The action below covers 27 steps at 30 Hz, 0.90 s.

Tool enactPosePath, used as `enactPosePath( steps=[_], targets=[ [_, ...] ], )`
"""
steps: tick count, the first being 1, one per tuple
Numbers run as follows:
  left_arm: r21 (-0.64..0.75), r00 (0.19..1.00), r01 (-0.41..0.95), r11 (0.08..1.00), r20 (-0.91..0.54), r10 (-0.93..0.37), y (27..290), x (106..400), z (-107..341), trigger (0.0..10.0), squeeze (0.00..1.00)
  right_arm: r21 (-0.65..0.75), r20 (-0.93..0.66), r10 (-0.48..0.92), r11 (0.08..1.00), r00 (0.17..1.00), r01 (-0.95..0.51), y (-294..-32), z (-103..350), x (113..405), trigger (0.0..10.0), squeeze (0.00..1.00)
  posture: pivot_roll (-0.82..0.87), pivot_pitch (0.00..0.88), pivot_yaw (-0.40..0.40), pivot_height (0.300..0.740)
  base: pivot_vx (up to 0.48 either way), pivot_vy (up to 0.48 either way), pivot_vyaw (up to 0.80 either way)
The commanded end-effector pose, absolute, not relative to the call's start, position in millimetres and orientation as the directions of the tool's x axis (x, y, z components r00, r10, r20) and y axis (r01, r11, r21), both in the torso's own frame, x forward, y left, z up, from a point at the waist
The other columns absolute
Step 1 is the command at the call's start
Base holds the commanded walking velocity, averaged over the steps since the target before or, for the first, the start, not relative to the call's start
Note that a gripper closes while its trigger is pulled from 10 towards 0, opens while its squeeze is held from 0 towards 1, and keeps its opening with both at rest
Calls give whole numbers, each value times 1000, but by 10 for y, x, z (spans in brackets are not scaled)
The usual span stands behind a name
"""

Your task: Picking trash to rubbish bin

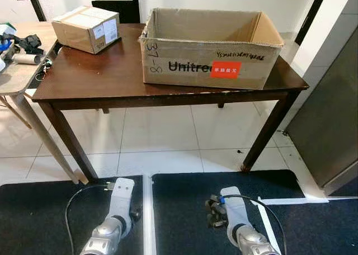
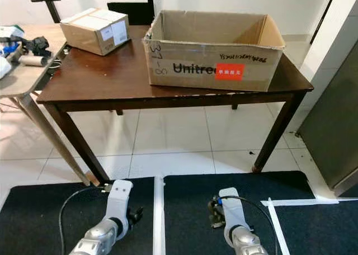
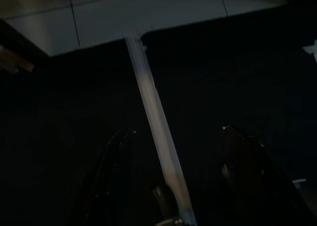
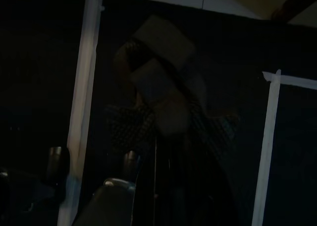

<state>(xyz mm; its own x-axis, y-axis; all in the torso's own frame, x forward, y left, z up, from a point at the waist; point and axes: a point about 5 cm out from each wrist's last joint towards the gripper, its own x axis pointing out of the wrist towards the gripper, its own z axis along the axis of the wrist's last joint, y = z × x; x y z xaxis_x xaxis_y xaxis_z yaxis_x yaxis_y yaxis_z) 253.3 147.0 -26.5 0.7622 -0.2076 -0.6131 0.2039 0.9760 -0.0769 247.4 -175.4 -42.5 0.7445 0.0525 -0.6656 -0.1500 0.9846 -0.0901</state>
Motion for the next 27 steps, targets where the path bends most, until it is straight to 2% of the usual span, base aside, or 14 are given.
enactPosePath(
  steps=[1,16,24,27],
  targets=[
    [-72,754,205,976,-625,-204,1481,2498,-293,10000,0,-85,-678,48,986,733,-143,-1760,-456,2434,10000,0,-34,87,16,740,368,0,0],
    [-70,757,214,974,-619,-210,1474,2513,-280,10000,0,-72,-682,46,989,730,-130,-1755,-461,2431,10000,0,-34,88,20,740,387,0,0],
    [-67,757,222,973,-617,-215,1469,2518,-270,10000,0,-63,-689,42,991,723,-118,-1764,-474,2414,10000,0,-35,88,24,740,368,0,-756],
    [-66,756,225,972,-617,-217,1468,2517,-271,10000,0,-67,-686,40,991,727,-118,-1765,-471,2417,10000,0,-36,86,25,740,347,0,-196]
  ],
)
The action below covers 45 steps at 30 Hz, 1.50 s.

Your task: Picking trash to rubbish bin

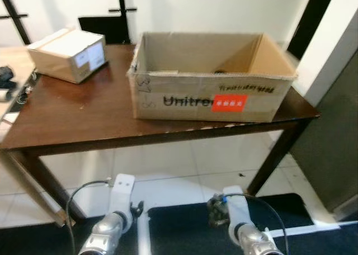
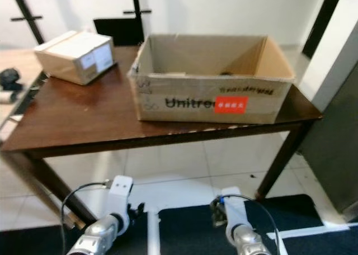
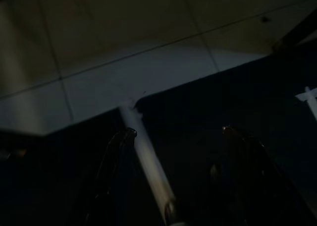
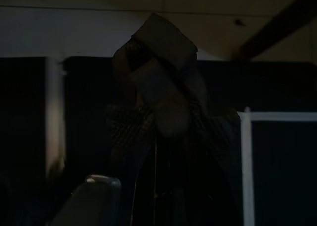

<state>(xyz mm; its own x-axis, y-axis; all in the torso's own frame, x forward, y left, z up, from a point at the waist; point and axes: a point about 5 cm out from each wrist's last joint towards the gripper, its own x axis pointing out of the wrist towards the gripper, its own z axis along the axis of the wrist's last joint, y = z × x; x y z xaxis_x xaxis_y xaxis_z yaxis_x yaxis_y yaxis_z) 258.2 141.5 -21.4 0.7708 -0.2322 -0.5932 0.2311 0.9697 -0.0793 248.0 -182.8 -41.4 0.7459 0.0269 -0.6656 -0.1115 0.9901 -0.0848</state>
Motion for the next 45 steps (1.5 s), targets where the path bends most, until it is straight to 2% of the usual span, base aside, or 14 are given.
enactPosePath(
  steps=[1,21,29,37,39,40,43,44,45],
  targets=[
    [-66,756,225,972,-617,-217,1468,2517,-271,10000,0,-67,-686,40,991,727,-118,-1765,-471,2417,10000,0,-36,86,25,740,341,0,0],
    [-31,782,212,977,-594,-189,1468,2523,-257,10000,0,-63,-687,69,986,724,-155,-1731,-471,2417,10000,0,-37,69,24,740,48,0,0],
    [-19,793,173,985,-590,-151,1500,2551,-244,10000,0,-59,-686,83,984,723,-168,-1714,-468,2422,10000,0,-37,71,23,740,0,-480,0],
    [20,812,122,992,-577,-88,1583,2575,-228,10000,0,-61,-684,92,981,724,-183,-1719,-458,2433,10000,0,-41,76,25,740,0,0,0],
    [34,840,100,994,-538,-67,1614,2611,-180,10000,0,-62,-676,123,973,727,-222,-1700,-430,2464,10000,0,-40,77,23,740,0,0,0],
    [17,862,104,994,-500,-82,1614,2644,-129,10000,0,-59,-664,177,956,727,-286,-1662,-387,2509,10000,0,-40,77,23,740,0,0,0],
    [13,866,107,994,-493,-87,1612,2650,-119,10000,0,-58,-661,189,952,726,-301,-1654,-377,2518,10000,0,-40,77,23,740,0,0,0],
    [21,852,220,975,-492,-181,1578,2641,-101,10000,0,-35,-656,249,933,712,-358,-1651,-307,2587,10000,0,-48,78,26,740,0,0,0],
    [140,822,389,910,-499,-275,1586,2626,-56,10000,0,-16,-656,310,906,689,-423,-1666,-229,2647,10000,0,-48,78,26,740,0,0,0]
  ],
)
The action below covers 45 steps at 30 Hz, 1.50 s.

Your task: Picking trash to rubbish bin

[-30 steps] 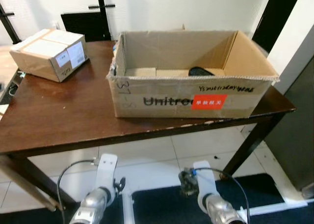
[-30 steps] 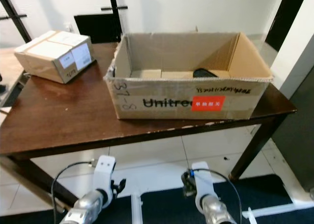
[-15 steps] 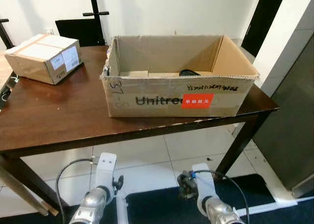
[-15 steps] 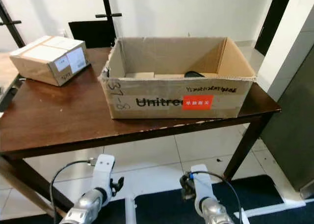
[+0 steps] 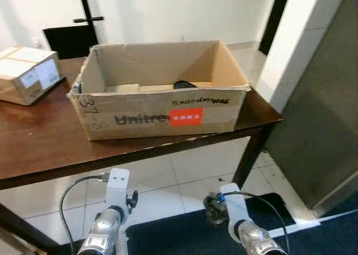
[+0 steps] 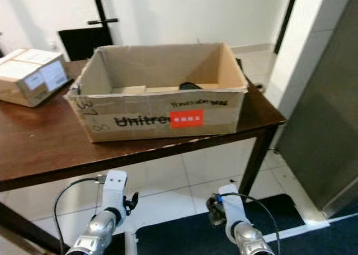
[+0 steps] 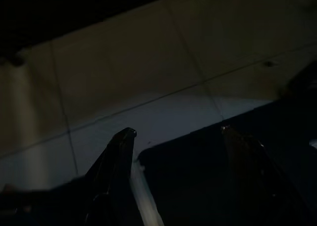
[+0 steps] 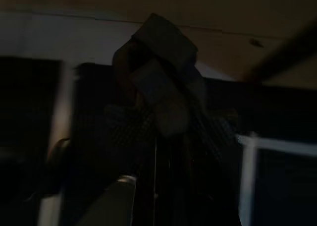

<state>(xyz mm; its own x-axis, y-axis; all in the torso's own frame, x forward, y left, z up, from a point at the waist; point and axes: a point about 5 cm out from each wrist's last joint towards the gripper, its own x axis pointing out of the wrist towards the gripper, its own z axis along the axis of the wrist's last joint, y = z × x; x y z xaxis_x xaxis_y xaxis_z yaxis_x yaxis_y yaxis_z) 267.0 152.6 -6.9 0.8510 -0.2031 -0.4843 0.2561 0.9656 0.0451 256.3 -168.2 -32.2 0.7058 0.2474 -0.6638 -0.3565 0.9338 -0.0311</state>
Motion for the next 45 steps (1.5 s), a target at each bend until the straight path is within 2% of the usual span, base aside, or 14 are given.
enactPosePath(
  steps=[1,2,5,9,12,15,20,24,30,32,35,40,42,45],
  targets=[
    [140,822,389,910,-499,-275,1586,2626,-56,10000,0,-16,-656,310,906,689,-423,-1666,-229,2647,10000,0,-48,78,26,740,0,0,0],
    [140,822,389,910,-499,-275,1586,2626,-56,10000,0,-16,-656,310,906,689,-423,-1666,-229,2647,10000,0,-48,78,26,740,0,0,0],
    [214,699,670,711,-505,-506,1639,2532,160,10000,0,69,-573,538,783,618,-618,-1715,137,2775,10000,0,-44,74,23,740,0,0,0],
    [156,628,758,633,-437,-644,1790,2524,598,10000,0,163,-400,732,648,551,-744,-1857,737,2830,10000,0,-36,71,14,740,0,0,0],
    [197,604,786,586,-450,-658,1902,2557,792,10000,0,164,-336,780,601,528,-783,-1949,1047,2859,10000,0,-34,73,11,740,0,0,0],
    [207,598,797,567,-394,-698,1951,2629,1113,10000,0,146,-218,841,530,496,-835,-1994,1493,2879,10000,0,-39,74,12,740,0,0,0],
    [182,650,757,628,-103,-753,1819,2780,1706,10000,0,116,-20,876,482,483,-869,-1965,2057,2938,10000,0,-41,71,14,740,0,0,0],
    [139,598,787,601,68,-799,1683,2787,2150,10000,0,65,166,877,448,452,-892,-1920,2582,2958,10000,0,-38,67,15,740,0,0,0],
    [148,599,775,614,138,-789,1655,2823,2323,10000,0,30,277,804,540,526,-841,-1961,2856,3097,10000,0,-38,66,14,740,0,0,0],
    [137,694,689,712,157,-702,1700,3001,2471,10000,0,8,288,670,713,684,-701,-2028,3009,3375,10000,0,-42,65,17,740,0,0,0],
    [143,773,602,786,144,-618,1735,3152,2557,10000,0,15,288,569,802,771,-597,-2046,3087,3557,10000,0,-41,64,18,740,0,0,0],
    [156,831,524,837,121,-543,1741,3313,2663,10000,0,7,215,422,901,881,-433,-2064,3082,3799,10000,0,-41,57,14,740,0,0,0],
    [156,831,524,837,121,-543,1741,3313,2663,10000,0,7,215,422,901,881,-433,-2064,3082,3799,10000,0,-41,57,14,740,0,0,0],
    [177,862,474,863,109,-495,1721,3478,2774,10000,0,-99,145,306,951,941,-294,-2037,3047,3978,10000,0,-34,56,6,740,0,0,0]
  ],
)
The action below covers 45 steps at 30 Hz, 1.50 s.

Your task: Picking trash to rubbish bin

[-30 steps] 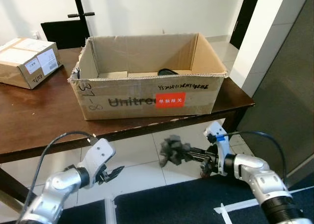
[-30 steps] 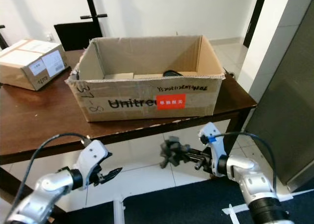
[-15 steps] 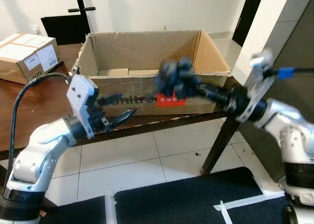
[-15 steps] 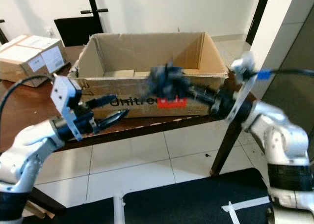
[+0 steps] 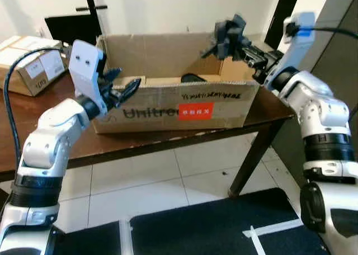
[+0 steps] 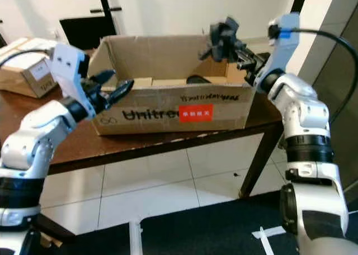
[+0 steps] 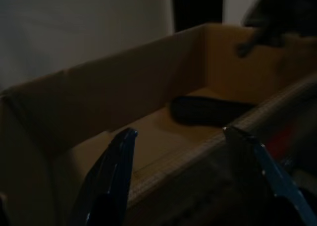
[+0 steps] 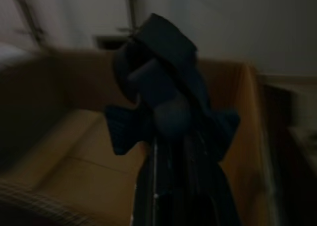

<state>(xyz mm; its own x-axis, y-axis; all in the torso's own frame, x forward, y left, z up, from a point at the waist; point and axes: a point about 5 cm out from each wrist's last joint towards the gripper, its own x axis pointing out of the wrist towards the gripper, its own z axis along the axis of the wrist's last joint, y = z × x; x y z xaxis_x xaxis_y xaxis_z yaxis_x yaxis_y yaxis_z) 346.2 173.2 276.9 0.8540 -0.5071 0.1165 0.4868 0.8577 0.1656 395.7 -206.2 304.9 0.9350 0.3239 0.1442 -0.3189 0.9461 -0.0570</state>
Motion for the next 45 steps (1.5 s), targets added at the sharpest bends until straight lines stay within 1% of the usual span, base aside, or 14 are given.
enactPosePath(
  steps=[1,2,3,5,10,11,14,19,24,28,30,39,42,45],
  targets=[
    [188,871,455,870,108,-479,1697,3574,2842,10000,0,-163,116,288,950,950,-268,-1958,3034,4051,10000,0,-31,60,0,740,0,0,0],
    [203,874,447,871,108,-474,1664,3657,2908,10000,0,-211,95,298,939,950,-273,-1855,3023,4102,10000,0,-29,63,-4,740,0,0,0],
    [203,874,447,871,108,-474,1664,3657,2908,10000,0,-211,95,298,939,950,-273,-1855,3023,4102,10000,0,-29,63,-4,740,0,0,0],
    [232,880,428,874,112,-461,1609,3777,3024,10000,0,-277,63,308,919,949,-280,-1702,3001,4169,10000,0,-25,68,-11,740,0,0,0],
    [252,866,450,857,113,-487,1517,3868,3134,10000,0,-297,52,307,913,950,-279,-1580,2975,4214,10000,0,-19,72,-16,740,0,0,0],
    [276,868,447,851,96,-487,1478,3936,3158,10000,0,-317,30,320,902,947,-294,-1486,2924,4234,10000,0,-17,76,-15,740,0,0,0],
    [300,876,446,844,50,-480,1477,3987,3094,10000,0,-343,-3,357,877,934,-336,-1394,2864,4239,10000,0,-18,78,-12,740,0,0,0],
    [339,886,451,826,-61,-459,1553,4043,2904,10000,0,-431,-101,481,768,871,-474,-1291,2744,4213,10000,0,-21,81,-5,740,0,0,0],
    [351,865,501,791,-192,-463,1670,4043,2761,10000,0,-477,-184,565,664,804,-576,-1327,2663,4171,10000,0,-20,80,1,740,0,0,0],
    [348,854,520,780,-218,-472,1689,4037,2740,10000,0,-482,-194,571,653,798,-584,-1347,2658,4166,10000,0,-20,79,2,740,0,0,0],
    [319,826,563,763,-248,-506,1711,4010,2740,10000,0,-492,-201,569,646,798,-584,-1408,2678,4165,10000,0,-20,79,4,740,0,0,0],
    [195,772,636,747,-137,-621,1589,3959,3100,10000,0,-518,-161,548,661,821,-543,-1474,2864,4184,10000,0,-14,81,3,740,0,0,0],
    [184,758,651,737,-89,-647,1540,3935,3243,10000,0,-523,-129,540,676,832,-520,-1462,2941,4193,10000,0,-13,82,2,740,0,0,0],
    [237,747,653,719,-50,-663,1506,3907,3380,10000,0,-522,-81,513,709,855,-475,-1447,3013,4209,10000,0,-12,81,2,740,0,0,0]
  ],
)
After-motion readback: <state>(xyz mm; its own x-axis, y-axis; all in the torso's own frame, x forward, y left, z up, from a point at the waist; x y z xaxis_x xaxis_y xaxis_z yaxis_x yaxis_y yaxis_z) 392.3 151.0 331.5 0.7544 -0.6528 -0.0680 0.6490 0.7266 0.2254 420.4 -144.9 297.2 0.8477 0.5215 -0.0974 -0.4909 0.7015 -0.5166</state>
